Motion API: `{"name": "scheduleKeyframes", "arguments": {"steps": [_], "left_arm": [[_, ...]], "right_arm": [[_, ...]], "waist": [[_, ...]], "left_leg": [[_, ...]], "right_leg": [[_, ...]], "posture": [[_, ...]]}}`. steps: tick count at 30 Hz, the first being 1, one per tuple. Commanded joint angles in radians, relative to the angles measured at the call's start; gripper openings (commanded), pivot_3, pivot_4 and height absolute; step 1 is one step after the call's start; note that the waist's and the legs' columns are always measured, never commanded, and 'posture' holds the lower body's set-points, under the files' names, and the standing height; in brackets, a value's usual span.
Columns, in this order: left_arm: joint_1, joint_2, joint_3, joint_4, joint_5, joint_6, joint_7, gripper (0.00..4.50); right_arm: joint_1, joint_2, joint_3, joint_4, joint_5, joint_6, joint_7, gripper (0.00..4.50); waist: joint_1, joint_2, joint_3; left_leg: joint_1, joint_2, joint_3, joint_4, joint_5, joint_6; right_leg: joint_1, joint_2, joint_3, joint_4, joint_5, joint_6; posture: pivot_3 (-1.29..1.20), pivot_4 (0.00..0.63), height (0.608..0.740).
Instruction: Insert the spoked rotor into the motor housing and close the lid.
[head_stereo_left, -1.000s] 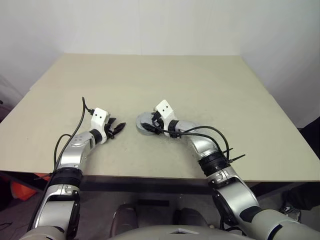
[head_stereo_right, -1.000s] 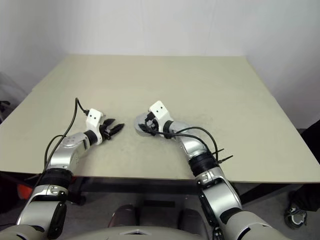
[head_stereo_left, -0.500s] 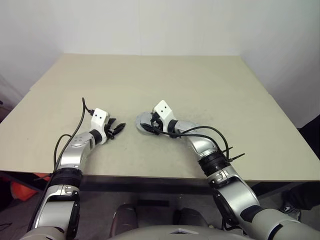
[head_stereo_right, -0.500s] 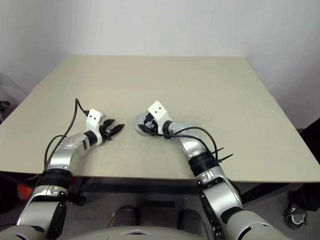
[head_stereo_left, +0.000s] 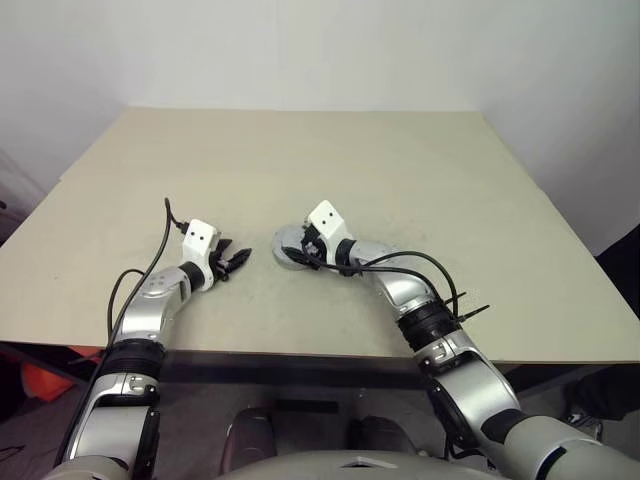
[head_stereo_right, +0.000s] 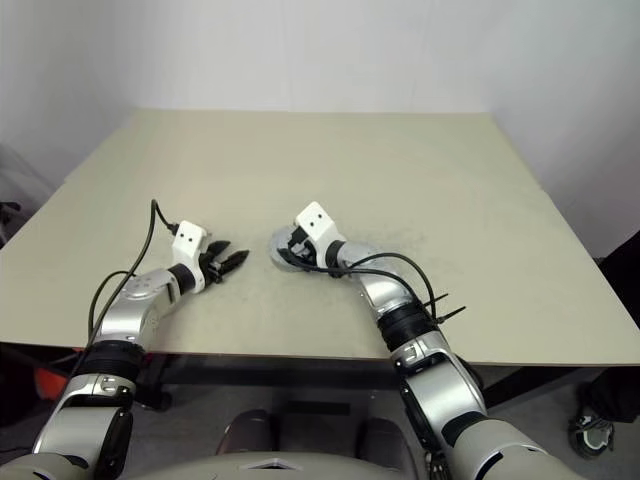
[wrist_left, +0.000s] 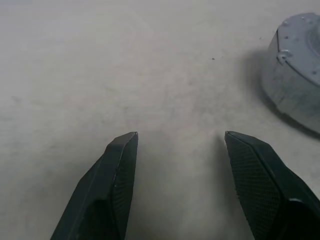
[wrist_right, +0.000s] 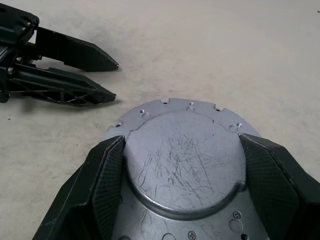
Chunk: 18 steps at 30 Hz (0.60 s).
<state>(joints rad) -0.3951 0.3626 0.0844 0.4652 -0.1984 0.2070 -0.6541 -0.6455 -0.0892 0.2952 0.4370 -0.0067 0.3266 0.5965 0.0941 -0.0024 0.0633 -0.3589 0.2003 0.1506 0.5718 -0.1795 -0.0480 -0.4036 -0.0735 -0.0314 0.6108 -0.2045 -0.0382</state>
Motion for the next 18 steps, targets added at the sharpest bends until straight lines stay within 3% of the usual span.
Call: {"name": "scheduleKeyframes", "arguments": {"steps": [1, 4, 10, 18], "left_arm": [[-0.034, -0.032, 0.01, -0.078, -0.058, 0.052, -0.01, 2.94], [-0.056, -0.074, 0.006, -0.104, -0.095, 0.089, -0.018, 2.3], [-0.098, -0.124, -0.029, -0.104, -0.106, 0.102, -0.053, 0.19], [-0.12, -0.126, -0.064, -0.082, -0.081, 0.131, -0.043, 0.04]], "right_arm": [[0.015, -0.011, 0.017, 0.008, -0.025, 0.007, 0.003, 3.14], [0.012, -0.011, 0.017, 0.01, -0.026, 0.007, 0.0, 3.14], [0.008, -0.012, 0.014, 0.016, -0.029, 0.002, -0.006, 3.14], [0.012, -0.014, 0.009, 0.01, -0.03, 0.001, -0.019, 3.14]], "waist": [[0.0, 0.0, 0.0], [0.001, 0.0, 0.0], [0.001, 0.0, 0.0], [0.0, 0.0, 0.0]], "left_leg": [[0.0, 0.0, 0.0, 0.0, 0.0, 0.0], [0.001, 0.0, 0.0, 0.0, 0.0, 0.0], [0.002, 0.0, 0.0, 0.0, 0.0, 0.0], [0.003, 0.0, 0.0, 0.0, 0.0, 0.0]], "right_leg": [[0.0, 0.0, 0.0, 0.0, 0.0, 0.0], [0.001, 0.0, 0.0, 0.0, 0.0, 0.0], [0.002, 0.0, 0.0, 0.0, 0.0, 0.0], [0.002, 0.0, 0.0, -0.001, 0.0, 0.0]], "posture": [[0.0, 0.0, 0.74], [0.0, 0.0, 0.74], [0.0, 0.0, 0.74], [0.0, 0.0, 0.74]]}}
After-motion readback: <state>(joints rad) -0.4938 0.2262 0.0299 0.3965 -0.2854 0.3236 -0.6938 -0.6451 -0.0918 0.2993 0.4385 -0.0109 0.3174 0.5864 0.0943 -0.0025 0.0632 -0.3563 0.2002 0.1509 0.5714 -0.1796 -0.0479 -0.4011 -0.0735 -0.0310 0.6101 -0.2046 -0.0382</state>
